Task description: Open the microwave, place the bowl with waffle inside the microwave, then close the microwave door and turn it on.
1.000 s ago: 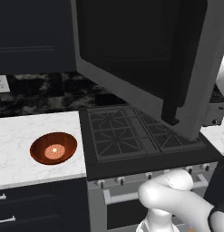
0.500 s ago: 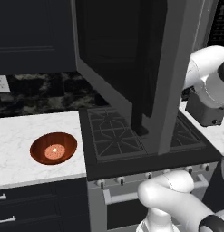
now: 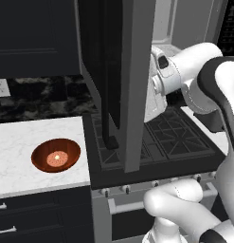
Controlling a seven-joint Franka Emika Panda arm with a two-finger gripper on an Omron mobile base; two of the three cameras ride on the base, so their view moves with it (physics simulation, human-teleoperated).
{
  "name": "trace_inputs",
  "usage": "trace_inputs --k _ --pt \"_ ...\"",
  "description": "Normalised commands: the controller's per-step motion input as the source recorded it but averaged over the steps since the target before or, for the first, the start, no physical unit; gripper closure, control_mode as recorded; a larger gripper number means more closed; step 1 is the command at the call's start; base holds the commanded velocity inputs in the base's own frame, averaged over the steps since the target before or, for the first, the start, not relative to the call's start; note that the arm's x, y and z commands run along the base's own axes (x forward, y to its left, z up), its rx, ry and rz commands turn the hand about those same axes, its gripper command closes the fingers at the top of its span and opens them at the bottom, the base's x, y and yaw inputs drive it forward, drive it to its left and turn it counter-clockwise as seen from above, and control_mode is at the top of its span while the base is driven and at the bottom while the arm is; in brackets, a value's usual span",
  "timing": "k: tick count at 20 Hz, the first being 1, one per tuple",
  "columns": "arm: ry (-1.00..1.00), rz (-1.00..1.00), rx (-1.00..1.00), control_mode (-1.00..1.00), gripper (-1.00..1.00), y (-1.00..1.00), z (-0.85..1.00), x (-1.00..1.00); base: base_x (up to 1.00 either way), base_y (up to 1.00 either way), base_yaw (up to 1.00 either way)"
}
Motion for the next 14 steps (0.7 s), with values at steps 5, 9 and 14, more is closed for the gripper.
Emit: trace_inputs --k 5,9,14 --pt "-0.03 -0.3 -0.07 -1.0 -1.0 -0.44 -0.01 0.0 0.0 0.0 0.0" --pt "0.0 -0.35 0.04 -1.0 -1.0 -1.0 -0.04 0.05 0.0 0.0 0.0" --pt "0.0 -0.21 0.16 -1.0 -1.0 -0.95 -0.12 0.26 0.0 0.0 0.0"
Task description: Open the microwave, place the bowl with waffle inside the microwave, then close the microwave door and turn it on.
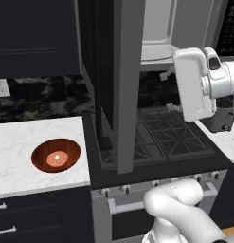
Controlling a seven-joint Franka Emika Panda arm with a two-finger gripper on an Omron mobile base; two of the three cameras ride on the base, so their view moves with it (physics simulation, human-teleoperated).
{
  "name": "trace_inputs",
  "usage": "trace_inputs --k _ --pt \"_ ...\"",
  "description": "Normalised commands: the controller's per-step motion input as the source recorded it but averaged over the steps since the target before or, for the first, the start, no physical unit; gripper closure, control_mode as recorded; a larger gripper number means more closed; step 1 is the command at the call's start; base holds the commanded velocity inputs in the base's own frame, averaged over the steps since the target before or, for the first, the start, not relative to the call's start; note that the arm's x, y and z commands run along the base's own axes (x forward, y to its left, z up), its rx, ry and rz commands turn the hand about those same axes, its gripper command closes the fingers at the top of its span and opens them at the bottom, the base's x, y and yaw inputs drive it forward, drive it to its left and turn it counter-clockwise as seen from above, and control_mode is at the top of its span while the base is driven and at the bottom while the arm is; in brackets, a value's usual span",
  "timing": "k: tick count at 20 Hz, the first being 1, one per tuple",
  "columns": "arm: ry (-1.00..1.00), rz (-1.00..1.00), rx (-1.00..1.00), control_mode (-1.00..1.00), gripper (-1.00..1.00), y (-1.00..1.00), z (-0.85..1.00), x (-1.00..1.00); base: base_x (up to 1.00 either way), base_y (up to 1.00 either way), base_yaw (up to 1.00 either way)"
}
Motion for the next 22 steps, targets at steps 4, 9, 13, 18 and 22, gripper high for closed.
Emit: trace_inputs --k 4,9,13,18,22 --pt "0.0 -0.07 0.0 -1.0 -1.0 -0.56 -0.46 0.22 0.0 0.0 0.0" --pt "0.0 0.0 -0.08 -1.0 -1.0 -0.34 -0.77 0.24 0.0 0.0 0.0" --pt "0.01 -0.01 -0.08 -1.0 -1.0 -0.02 -0.63 0.41 0.0 0.0 0.0" --pt "0.0 0.0 -0.12 -1.0 -1.0 0.23 -0.52 0.32 0.0 0.0 0.0" --pt "0.0 0.0 -0.09 -1.0 -1.0 0.28 -0.4 0.23 0.0 0.0 0.0"
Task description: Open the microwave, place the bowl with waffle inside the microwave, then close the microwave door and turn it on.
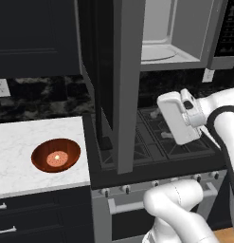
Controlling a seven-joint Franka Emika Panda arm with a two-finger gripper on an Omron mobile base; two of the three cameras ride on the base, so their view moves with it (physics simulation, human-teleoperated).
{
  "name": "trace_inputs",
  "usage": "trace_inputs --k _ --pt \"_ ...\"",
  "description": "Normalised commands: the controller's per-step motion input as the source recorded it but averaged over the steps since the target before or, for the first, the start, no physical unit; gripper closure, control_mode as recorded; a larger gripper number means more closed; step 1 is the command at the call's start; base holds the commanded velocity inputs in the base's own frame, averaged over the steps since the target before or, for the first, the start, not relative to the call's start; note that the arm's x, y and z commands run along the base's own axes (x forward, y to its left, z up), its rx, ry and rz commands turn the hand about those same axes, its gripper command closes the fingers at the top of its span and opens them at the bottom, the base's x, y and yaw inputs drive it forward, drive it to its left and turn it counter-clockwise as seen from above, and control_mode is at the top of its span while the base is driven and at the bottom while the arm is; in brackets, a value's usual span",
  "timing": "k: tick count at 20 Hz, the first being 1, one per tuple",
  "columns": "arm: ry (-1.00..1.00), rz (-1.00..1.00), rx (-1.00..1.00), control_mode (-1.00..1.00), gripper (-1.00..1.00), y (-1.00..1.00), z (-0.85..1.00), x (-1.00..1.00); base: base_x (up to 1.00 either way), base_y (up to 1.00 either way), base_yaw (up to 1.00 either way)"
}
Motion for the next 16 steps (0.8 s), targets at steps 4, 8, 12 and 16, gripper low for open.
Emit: trace_inputs --k 4,8,12,16 --pt "0.0 0.0 -0.09 -1.0 -1.0 0.33 -0.38 0.15 0.0 0.0 0.0" --pt "0.0 0.0 -0.08 -1.0 -1.0 0.34 -0.38 0.15 0.0 0.0 0.0" --pt "0.0 0.0 -0.03 -1.0 -1.0 0.32 -0.31 0.14 0.0 0.0 0.0" --pt "0.0 0.0 -0.01 -1.0 -1.0 0.38 -0.28 0.11 0.0 0.0 0.0"
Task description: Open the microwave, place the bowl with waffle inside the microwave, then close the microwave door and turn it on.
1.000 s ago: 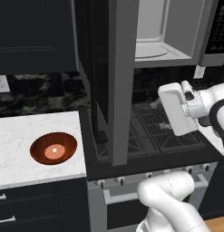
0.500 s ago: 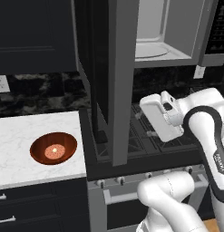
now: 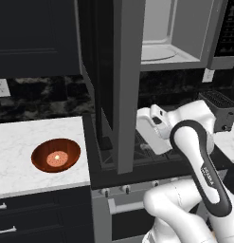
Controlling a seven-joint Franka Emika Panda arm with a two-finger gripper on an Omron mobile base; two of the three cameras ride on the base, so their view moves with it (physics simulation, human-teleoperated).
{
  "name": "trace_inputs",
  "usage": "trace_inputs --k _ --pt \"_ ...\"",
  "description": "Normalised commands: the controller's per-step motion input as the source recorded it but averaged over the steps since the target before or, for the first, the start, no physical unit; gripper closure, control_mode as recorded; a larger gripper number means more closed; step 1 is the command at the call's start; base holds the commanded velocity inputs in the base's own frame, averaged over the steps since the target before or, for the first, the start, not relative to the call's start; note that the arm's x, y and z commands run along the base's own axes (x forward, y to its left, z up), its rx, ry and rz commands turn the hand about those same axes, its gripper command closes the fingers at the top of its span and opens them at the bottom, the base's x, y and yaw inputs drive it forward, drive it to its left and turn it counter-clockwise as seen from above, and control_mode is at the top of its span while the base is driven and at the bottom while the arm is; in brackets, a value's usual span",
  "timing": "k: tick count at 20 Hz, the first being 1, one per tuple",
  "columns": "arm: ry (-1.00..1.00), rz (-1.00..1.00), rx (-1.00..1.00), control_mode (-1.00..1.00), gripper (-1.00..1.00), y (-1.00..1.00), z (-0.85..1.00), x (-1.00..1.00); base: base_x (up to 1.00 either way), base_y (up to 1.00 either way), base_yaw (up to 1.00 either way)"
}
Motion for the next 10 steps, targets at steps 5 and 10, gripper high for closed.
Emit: trace_inputs --k 5,10 --pt "0.0 0.0 -0.02 -1.0 -1.0 0.37 -0.3 0.13 0.0 0.0 0.0" --pt "0.0 0.0 -0.03 -1.0 -1.0 0.36 -0.29 0.15 0.0 0.0 0.0"
